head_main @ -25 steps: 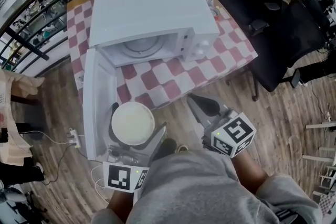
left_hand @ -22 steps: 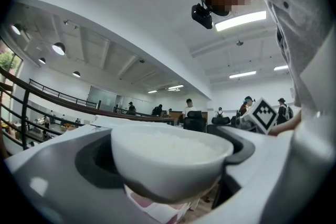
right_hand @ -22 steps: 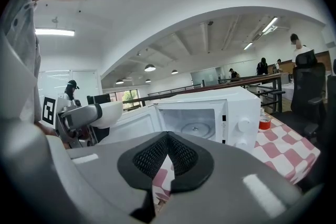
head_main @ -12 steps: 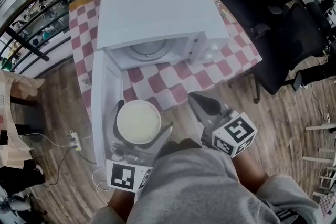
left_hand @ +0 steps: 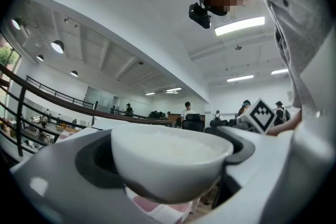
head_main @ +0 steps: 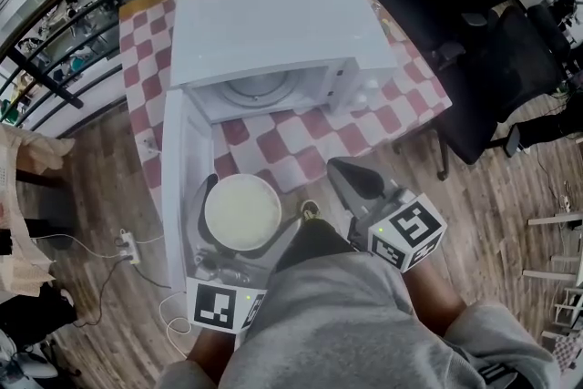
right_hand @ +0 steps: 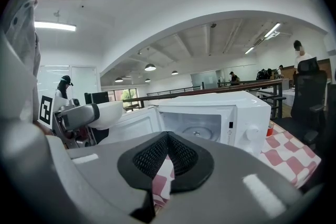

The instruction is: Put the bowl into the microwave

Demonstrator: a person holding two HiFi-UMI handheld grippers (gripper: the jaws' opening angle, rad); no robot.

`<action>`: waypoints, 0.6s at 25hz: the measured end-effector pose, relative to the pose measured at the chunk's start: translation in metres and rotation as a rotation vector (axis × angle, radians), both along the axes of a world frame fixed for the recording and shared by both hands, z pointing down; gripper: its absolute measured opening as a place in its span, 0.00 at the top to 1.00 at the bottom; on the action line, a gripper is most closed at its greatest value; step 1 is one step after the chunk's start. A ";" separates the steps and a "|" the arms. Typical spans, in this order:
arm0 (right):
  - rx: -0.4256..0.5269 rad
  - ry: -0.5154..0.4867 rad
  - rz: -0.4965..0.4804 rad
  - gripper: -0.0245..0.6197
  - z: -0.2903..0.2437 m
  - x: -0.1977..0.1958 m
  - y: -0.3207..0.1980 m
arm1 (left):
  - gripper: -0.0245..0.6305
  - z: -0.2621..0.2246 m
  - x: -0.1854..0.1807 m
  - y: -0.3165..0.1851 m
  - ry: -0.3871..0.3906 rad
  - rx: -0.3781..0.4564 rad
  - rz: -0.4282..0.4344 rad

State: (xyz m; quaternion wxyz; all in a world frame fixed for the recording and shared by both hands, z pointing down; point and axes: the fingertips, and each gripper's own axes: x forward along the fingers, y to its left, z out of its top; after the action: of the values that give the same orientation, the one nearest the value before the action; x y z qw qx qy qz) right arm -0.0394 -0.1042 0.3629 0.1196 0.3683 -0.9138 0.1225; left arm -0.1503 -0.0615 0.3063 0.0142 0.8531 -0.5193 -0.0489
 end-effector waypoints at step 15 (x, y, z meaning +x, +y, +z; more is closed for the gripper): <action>-0.003 0.010 -0.024 0.97 -0.004 0.001 -0.039 | 0.14 0.005 0.004 -0.038 0.009 -0.032 -0.026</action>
State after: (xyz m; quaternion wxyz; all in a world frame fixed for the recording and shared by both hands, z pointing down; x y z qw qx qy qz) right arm -0.0380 -0.1437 0.3588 0.1263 0.3576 -0.9174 0.1208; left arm -0.1465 -0.0992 0.3109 0.0297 0.8458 -0.5309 -0.0446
